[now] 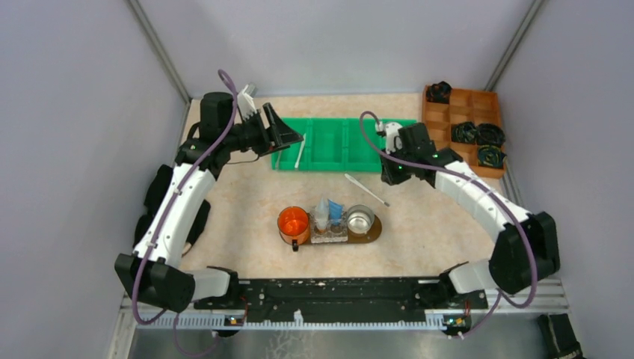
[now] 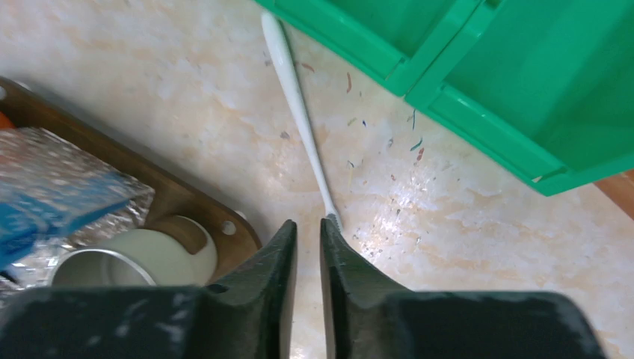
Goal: Prepare toiletry sets of a toothbrush and toothpaste on the tray
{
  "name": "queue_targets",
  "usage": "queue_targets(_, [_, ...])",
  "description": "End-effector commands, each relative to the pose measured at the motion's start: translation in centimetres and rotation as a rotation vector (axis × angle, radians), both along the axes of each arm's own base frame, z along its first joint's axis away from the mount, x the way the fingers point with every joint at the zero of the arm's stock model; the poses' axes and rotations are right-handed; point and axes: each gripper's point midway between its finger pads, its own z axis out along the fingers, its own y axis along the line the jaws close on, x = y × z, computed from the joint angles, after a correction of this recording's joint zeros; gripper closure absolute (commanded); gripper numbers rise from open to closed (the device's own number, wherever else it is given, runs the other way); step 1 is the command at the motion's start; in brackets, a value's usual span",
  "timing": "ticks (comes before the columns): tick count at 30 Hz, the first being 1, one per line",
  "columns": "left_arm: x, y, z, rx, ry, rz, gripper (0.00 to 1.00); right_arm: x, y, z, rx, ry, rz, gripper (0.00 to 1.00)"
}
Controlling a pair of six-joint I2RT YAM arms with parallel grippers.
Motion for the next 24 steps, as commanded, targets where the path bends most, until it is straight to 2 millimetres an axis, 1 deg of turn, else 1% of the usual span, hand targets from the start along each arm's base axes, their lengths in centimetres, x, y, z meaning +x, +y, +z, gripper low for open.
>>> queue_targets(1, [-0.4, 0.0, 0.7, -0.026, -0.026, -0.010, 0.29, 0.0, 0.7, 5.4, 0.085, -0.075, -0.029, 0.78])
queue_targets(2, [-0.5, 0.0, 0.7, -0.030, -0.026, -0.011, 0.29, 0.1, 0.8, 5.1, 0.087, -0.061, -0.038, 0.70])
queue_targets(3, [-0.5, -0.1, 0.7, -0.033, -0.025, -0.013, 0.29, -0.1, 1.0, 4.5, 0.088, -0.036, -0.035, 0.66])
queue_targets(6, [-0.7, -0.1, 0.8, -0.036, -0.027, -0.014, 0.29, -0.5, 1.5, 1.3, 0.053, 0.064, -0.013, 0.65])
queue_targets(10, [-0.9, 0.0, 0.6, -0.031, -0.025, -0.013, 0.29, -1.2, 1.7, -2.7, -0.008, 0.142, 0.013, 0.61])
queue_targets(12, [-1.0, 0.1, 0.6, -0.031, -0.024, -0.013, 0.29, -1.1, 1.3, -4.0, -0.036, 0.160, -0.004, 0.59])
queue_targets(14, [-1.1, 0.1, 0.6, -0.032, -0.023, -0.013, 0.29, -0.9, 1.1, -4.8, -0.051, 0.165, -0.016, 0.59])
queue_targets(18, [-1.1, 0.0, 0.5, -0.037, -0.021, -0.015, 0.29, -0.2, 1.7, -6.0, -0.047, 0.176, -0.015, 0.59])
queue_targets(24, [-1.1, 0.1, 0.7, -0.029, -0.025, -0.015, 0.29, 0.6, 1.9, -8.1, -0.064, 0.184, -0.007, 0.61])
